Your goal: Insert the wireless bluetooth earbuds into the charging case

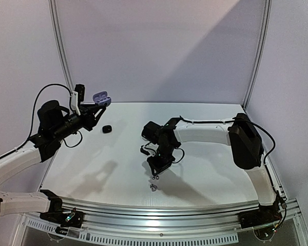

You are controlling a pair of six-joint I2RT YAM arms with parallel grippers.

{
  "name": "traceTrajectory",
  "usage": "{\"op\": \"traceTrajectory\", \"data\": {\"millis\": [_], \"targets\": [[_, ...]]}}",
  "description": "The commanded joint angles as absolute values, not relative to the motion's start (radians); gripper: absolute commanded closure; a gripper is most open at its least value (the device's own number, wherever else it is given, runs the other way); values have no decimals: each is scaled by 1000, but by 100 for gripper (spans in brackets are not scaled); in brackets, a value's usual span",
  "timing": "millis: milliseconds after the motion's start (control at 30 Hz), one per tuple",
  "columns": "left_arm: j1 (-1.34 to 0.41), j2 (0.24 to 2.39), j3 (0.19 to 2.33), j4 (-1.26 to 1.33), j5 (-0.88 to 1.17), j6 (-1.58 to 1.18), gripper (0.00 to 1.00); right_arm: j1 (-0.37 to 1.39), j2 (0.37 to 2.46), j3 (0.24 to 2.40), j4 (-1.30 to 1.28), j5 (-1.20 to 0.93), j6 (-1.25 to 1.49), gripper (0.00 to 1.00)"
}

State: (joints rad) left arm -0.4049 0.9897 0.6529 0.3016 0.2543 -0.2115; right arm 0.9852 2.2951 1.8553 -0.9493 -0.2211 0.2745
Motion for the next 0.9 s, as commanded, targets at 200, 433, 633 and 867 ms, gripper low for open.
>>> {"op": "traceTrajectory", "data": {"millis": [200,433,633,867], "targets": [[-394,989,631,311,261,-214,100,983,2283,1837,-960,-231,252,78],[-394,989,628,308,257,-212,100,997,2282,1826,-985,-219,255,77],[-392,991,628,312,256,-215,100,1014,2264,1824,-992,-214,280,75],[-392,992,624,313,259,-217,100,1022,2266,1856,-1074,-161,304,78]]}}
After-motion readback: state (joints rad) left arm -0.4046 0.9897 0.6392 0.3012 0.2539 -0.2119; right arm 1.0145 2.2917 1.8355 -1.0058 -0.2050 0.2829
